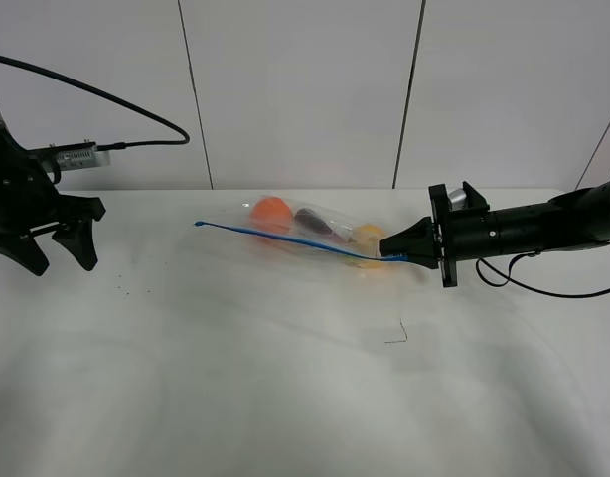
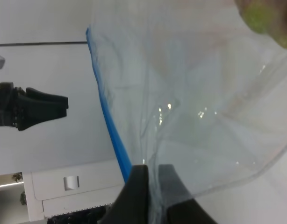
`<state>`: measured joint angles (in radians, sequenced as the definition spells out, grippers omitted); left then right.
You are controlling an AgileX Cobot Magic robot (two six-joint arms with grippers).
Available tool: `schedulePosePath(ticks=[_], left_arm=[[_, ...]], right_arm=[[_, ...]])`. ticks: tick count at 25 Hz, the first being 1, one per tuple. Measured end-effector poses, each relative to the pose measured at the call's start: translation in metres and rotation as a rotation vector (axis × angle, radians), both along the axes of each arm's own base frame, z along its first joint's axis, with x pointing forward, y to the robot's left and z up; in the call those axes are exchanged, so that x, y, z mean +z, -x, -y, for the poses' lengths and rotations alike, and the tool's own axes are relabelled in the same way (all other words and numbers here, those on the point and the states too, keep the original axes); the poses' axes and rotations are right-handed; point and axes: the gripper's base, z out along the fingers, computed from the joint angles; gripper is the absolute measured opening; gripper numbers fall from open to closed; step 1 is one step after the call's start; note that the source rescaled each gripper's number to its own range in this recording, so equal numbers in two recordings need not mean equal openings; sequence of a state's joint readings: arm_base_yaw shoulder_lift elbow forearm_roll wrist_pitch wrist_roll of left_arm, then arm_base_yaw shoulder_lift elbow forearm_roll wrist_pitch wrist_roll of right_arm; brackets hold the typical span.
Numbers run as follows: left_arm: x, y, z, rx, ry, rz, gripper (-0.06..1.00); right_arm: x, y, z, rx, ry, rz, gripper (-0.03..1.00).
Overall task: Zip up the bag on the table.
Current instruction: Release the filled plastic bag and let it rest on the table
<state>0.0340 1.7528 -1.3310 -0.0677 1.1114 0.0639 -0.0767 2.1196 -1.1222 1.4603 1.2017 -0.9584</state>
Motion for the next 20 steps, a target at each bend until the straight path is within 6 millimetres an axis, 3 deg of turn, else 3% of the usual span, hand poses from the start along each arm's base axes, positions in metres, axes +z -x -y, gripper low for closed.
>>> schedulePosePath(ticks=[7, 10, 14, 20], left_arm=[[0.001, 0.007, 0.001, 0.012, 0.013, -0.046, 1.00], [0.001, 0.021, 0.002, 0.022, 0.023, -0.062, 1.00], [-0.007, 0.064, 0.004, 0.019, 0.025, -0.123, 1.00], [-0.024, 0.146, 0.006, -0.005, 0.022, -0.197, 1.00]], right_arm=[[0.000, 0.000, 0.000, 0.000, 0.000, 0.000, 0.00], [0.000, 0.000, 0.000, 0.000, 0.000, 0.000, 0.00], [0.000, 0.000, 0.000, 0.000, 0.000, 0.000, 0.00], [0.000, 0.000, 0.000, 0.000, 0.000, 0.000, 0.00]])
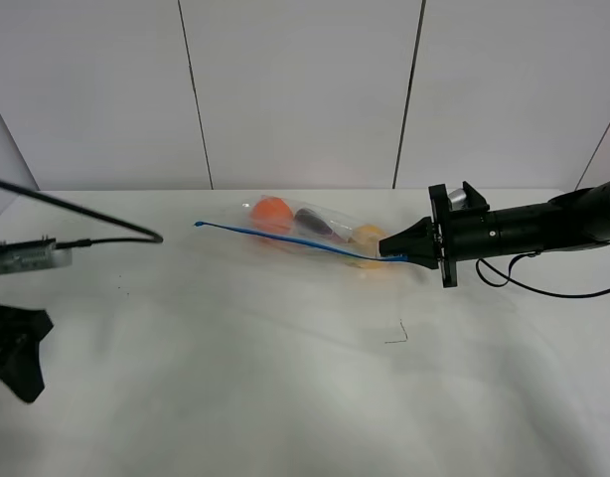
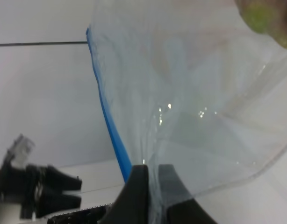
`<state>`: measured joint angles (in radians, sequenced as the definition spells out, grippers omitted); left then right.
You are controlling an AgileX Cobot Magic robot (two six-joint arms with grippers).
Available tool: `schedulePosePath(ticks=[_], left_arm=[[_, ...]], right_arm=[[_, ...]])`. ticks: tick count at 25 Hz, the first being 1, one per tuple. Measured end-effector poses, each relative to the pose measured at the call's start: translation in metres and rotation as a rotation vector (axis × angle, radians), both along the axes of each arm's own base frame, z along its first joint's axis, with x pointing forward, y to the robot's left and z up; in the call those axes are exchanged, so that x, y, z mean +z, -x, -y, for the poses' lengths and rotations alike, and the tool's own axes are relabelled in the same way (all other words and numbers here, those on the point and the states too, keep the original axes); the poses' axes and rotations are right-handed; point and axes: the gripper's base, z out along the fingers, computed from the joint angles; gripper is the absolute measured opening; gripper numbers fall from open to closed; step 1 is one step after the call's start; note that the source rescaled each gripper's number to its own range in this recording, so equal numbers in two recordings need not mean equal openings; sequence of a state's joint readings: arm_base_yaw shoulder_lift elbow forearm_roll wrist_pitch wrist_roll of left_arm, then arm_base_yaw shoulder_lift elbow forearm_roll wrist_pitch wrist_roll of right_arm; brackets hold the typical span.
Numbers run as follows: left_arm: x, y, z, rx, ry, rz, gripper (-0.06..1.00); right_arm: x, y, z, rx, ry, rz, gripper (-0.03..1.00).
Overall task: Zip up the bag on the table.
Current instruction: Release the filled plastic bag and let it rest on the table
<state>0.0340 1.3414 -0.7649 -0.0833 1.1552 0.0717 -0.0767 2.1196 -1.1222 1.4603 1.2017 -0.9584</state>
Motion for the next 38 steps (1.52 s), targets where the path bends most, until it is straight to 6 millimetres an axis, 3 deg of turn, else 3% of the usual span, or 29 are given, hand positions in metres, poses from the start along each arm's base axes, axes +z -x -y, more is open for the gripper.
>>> schedulePosePath(ticks=[4, 9, 26, 38], left_arm=[[-0.007, 0.041, 0.001, -0.002, -0.003, 0.042, 1.00], [-0.002, 0.071, 0.001, -0.030, -0.027, 0.196, 1.00], [0.045, 0.129, 0.002, -0.027, -0.056, 0.693, 1.00], [0.058, 0.174, 0.004, -0.027, -0.068, 0.996, 1.00]], right_arm=[[0.000, 0.000, 0.000, 0.000, 0.000, 0.000, 0.00], [0.000, 0.000, 0.000, 0.000, 0.000, 0.000, 0.00], [0.000, 0.000, 0.000, 0.000, 0.000, 0.000, 0.00], [0.000, 0.000, 0.000, 0.000, 0.000, 0.000, 0.00]])
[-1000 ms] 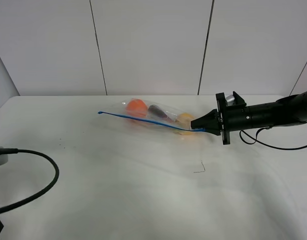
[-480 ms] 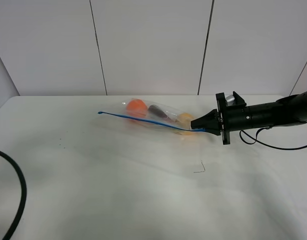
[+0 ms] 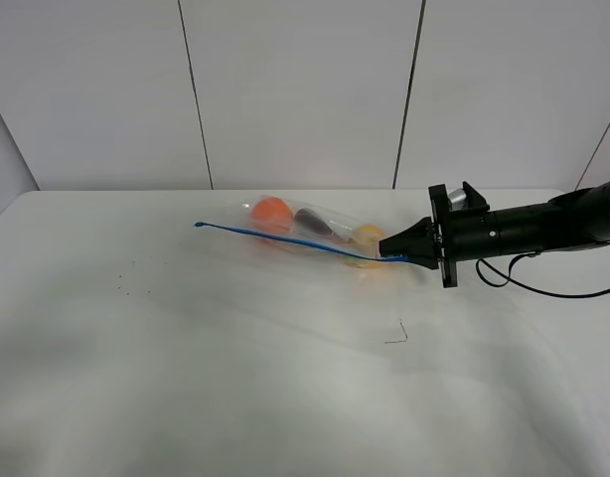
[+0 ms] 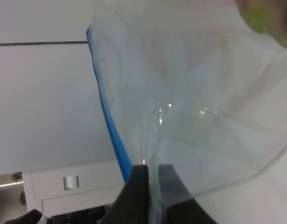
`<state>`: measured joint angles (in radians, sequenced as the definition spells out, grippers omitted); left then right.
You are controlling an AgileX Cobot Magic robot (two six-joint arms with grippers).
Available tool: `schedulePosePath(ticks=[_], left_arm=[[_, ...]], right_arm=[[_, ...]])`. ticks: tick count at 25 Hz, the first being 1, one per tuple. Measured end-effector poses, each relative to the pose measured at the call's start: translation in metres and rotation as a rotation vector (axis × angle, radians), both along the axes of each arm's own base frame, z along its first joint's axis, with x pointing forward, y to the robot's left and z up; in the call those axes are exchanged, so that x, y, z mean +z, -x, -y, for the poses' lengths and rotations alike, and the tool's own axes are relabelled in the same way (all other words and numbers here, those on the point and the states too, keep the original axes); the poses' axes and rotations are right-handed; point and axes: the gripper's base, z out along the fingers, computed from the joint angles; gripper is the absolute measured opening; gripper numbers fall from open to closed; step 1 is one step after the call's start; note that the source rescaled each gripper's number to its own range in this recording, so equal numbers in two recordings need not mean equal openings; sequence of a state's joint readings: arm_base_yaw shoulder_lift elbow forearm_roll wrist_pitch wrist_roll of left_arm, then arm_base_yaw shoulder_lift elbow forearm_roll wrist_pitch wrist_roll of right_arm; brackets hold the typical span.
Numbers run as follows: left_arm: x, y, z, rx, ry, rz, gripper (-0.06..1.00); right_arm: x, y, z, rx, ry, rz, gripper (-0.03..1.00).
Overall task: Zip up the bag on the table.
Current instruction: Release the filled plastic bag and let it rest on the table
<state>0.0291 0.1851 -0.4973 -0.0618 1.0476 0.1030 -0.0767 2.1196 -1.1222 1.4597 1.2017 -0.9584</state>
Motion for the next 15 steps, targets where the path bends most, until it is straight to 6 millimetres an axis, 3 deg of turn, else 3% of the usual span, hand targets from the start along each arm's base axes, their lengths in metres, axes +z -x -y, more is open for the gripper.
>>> schedulePosePath(ticks=[15], left_arm=[[0.000, 0.023, 0.001, -0.086, 0.004, 0.144, 1.00]], right_arm=[[0.000, 0.000, 0.000, 0.000, 0.000, 0.000, 0.00]])
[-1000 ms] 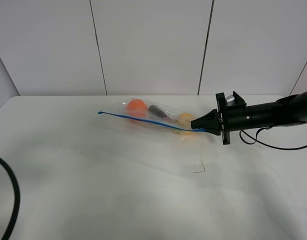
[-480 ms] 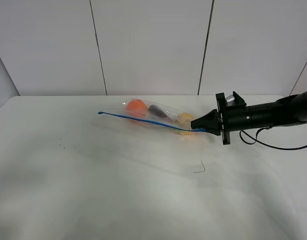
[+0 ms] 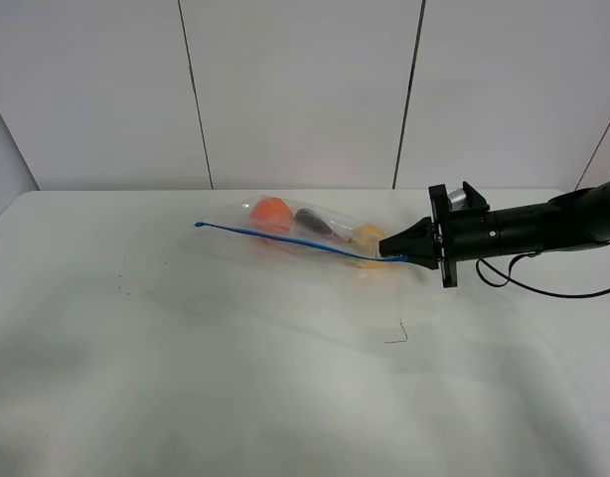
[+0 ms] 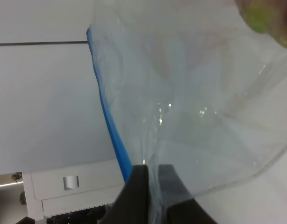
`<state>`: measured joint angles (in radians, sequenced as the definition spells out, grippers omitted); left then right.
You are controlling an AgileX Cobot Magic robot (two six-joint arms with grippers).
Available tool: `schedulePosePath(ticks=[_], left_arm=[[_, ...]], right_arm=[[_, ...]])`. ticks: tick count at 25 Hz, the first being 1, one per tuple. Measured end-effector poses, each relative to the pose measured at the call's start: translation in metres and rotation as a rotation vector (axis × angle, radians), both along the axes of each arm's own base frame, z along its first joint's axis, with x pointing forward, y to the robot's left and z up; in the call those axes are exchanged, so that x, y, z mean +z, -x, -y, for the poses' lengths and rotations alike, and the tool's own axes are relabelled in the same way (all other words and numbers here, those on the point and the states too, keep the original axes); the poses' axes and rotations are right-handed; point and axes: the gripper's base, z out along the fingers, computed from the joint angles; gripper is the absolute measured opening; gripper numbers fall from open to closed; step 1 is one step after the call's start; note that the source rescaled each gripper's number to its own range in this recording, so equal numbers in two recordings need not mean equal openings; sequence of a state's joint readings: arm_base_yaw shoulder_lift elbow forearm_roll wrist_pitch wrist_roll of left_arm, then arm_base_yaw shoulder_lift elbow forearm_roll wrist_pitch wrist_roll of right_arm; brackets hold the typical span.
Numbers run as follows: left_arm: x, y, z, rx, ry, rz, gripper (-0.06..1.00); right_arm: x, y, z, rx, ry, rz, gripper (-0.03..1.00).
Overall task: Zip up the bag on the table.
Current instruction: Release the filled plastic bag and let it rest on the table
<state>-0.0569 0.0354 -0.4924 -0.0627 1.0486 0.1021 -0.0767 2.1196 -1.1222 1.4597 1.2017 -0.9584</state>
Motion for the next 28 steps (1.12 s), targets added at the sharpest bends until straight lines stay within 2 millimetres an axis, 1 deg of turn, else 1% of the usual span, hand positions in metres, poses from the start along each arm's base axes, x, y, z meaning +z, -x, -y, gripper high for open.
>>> schedulePosePath(ticks=[2, 12, 13, 14, 15, 16, 18, 19, 20, 21, 23, 24, 26, 28], left_arm=[[0.000, 0.005, 0.000, 0.000, 0.003, 0.034, 1.00], [0.000, 0.006, 0.000, 0.000, 0.004, 0.041, 1.00], [0.000, 0.006, 0.000, 0.000, 0.004, 0.041, 1.00], [0.000, 0.006, 0.000, 0.000, 0.004, 0.041, 1.00], [0.000, 0.006, 0.000, 0.000, 0.004, 0.041, 1.00], [0.000, 0.006, 0.000, 0.000, 0.004, 0.041, 1.00], [0.000, 0.006, 0.000, 0.000, 0.004, 0.041, 1.00], [0.000, 0.006, 0.000, 0.000, 0.004, 0.041, 1.00], [0.000, 0.006, 0.000, 0.000, 0.004, 0.041, 1.00], [0.000, 0.006, 0.000, 0.000, 0.004, 0.041, 1.00], [0.000, 0.006, 0.000, 0.000, 0.004, 0.041, 1.00], [0.000, 0.006, 0.000, 0.000, 0.004, 0.041, 1.00], [0.000, 0.006, 0.000, 0.000, 0.004, 0.041, 1.00], [0.000, 0.006, 0.000, 0.000, 0.004, 0.041, 1.00]], right_arm=[[0.000, 0.000, 0.000, 0.000, 0.000, 0.000, 0.00], [0.000, 0.000, 0.000, 0.004, 0.003, 0.000, 0.00], [0.000, 0.001, 0.000, 0.007, 0.006, 0.000, 0.01], [-0.001, 0.001, 0.000, 0.009, 0.007, -0.001, 0.03], [-0.001, 0.001, 0.000, 0.012, 0.010, -0.001, 0.08], [-0.001, 0.001, 0.000, 0.015, 0.011, -0.001, 0.18], [-0.001, 0.002, 0.000, 0.017, 0.012, -0.007, 0.48], [-0.001, 0.002, 0.000, 0.015, 0.012, -0.017, 0.67], [-0.002, 0.002, 0.000, 0.015, 0.013, -0.031, 0.81], [-0.002, 0.003, 0.000, 0.016, 0.015, -0.047, 0.89], [0.000, 0.004, 0.001, 0.048, 0.050, -0.068, 0.96], [0.003, 0.002, 0.002, 0.068, 0.077, -0.072, 0.97], [0.014, -0.002, 0.006, 0.127, 0.166, -0.069, 0.99], [0.033, -0.012, 0.012, 0.157, 0.276, -0.063, 1.00]])
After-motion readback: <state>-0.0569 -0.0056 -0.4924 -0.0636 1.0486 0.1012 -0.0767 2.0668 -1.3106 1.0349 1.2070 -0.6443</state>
